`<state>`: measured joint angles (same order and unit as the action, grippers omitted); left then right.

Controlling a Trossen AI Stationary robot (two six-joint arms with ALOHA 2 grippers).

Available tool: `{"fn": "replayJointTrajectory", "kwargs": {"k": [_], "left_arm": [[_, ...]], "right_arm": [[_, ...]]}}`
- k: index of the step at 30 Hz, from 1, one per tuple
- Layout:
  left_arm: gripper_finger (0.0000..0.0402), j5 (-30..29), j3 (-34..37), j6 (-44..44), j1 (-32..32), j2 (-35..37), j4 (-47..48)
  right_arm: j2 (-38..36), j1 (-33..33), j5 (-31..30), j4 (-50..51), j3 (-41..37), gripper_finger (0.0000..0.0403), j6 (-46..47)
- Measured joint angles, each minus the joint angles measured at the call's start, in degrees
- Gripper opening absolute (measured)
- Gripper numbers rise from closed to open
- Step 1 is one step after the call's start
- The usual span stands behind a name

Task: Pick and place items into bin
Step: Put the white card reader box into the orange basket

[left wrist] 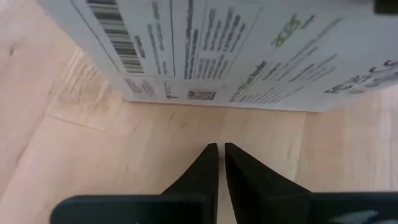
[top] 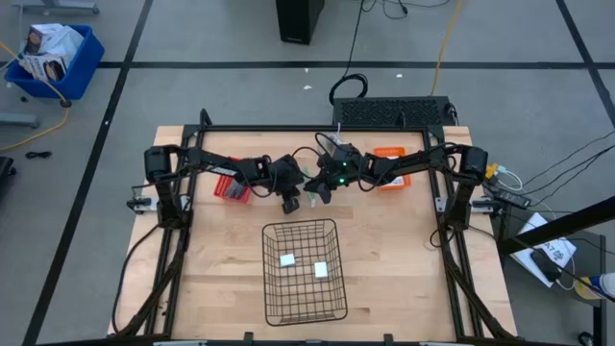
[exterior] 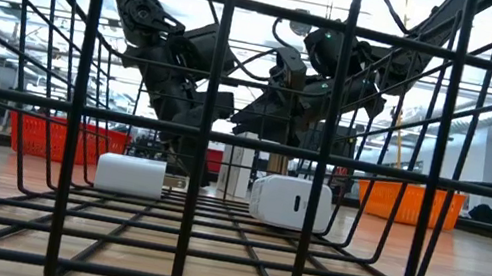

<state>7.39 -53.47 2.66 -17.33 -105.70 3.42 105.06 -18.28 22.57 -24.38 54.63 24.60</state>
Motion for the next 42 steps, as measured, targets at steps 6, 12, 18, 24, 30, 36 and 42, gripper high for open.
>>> {"fn": "replayJointTrajectory", "kwargs": {"k": [6,12,18,24,30,36,42], "left_arm": [[0.0027,-1.46,-0.09,-0.25,-0.80,0.08,0.62],[0.0023,-2.72,-0.09,1.76,-3.01,0.08,0.83],[0.0064,-1.33,-0.09,-2.38,-4.43,0.08,0.85],[0.0140,1.21,-0.08,-8.07,-4.28,0.08,-0.03],[0.0188,6.17,-0.04,-14.66,-4.29,0.08,-0.67],[0.0192,12.12,0.00,-19.38,-4.27,0.35,-3.44],[0.0170,13.31,0.02,-20.20,-4.40,0.41,-5.55]], "right_arm": [[0.00,0.00,0.67,0.97,0.00,0.0098,0.02],[-0.02,0.08,3.49,4.23,0.00,0.0098,0.07],[0.00,0.78,5.00,5.48,-0.04,0.0098,-0.12],[0.04,1.44,6.54,7.05,-0.11,0.0098,-0.21],[0.04,1.52,8.10,8.62,-0.11,0.0098,-0.28],[0.07,1.53,10.63,8.59,-0.13,0.0098,-0.66],[0.07,1.55,11.13,9.36,-0.15,0.0098,-1.29]]}}
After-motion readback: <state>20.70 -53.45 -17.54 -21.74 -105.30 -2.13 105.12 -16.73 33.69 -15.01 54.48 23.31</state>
